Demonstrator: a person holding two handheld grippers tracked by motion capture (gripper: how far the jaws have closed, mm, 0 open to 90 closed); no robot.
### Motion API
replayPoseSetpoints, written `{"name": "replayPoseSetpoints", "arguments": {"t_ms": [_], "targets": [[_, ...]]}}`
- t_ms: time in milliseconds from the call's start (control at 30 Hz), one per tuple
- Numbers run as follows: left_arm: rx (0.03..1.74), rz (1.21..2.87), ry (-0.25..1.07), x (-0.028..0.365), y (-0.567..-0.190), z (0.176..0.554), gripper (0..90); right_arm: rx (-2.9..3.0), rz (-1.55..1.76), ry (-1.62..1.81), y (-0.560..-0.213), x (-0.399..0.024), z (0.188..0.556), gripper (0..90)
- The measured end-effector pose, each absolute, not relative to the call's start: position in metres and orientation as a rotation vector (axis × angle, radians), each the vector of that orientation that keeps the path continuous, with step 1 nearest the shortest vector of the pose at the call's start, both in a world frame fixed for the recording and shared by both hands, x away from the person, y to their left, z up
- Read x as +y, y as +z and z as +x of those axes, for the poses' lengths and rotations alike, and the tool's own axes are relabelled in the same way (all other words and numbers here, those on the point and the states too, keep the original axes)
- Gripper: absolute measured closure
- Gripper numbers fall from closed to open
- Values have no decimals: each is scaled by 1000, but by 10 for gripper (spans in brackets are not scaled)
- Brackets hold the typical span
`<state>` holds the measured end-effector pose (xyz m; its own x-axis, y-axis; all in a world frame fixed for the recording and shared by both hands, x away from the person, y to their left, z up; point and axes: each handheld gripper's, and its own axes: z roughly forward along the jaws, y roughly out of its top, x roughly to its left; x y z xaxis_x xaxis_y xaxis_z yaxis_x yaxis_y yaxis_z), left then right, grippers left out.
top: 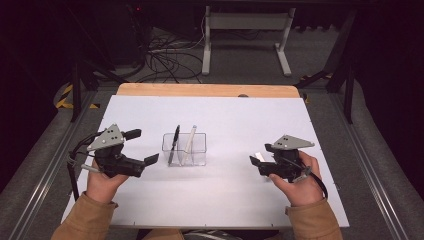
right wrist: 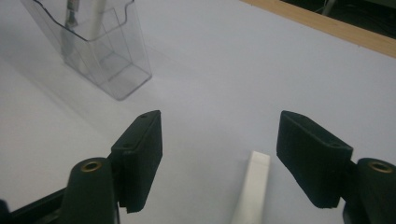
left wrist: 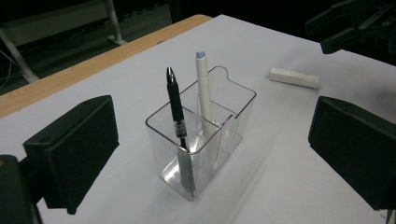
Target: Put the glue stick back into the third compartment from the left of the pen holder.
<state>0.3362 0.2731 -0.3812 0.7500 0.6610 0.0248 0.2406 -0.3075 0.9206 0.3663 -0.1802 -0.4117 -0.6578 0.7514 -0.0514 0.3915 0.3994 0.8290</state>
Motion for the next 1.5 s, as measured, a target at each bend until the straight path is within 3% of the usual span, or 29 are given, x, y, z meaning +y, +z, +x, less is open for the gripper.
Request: {"name": "replayPoseSetpoints", "arguments": {"t_ms": [233,1500], "targets": [[702,1880,495,277,-383,335,24,2269,1047,1042,-423,-183,370,313],[713,1902,482,277,-387,336,24,2422,1369,547,-464,-180,388,463]]}}
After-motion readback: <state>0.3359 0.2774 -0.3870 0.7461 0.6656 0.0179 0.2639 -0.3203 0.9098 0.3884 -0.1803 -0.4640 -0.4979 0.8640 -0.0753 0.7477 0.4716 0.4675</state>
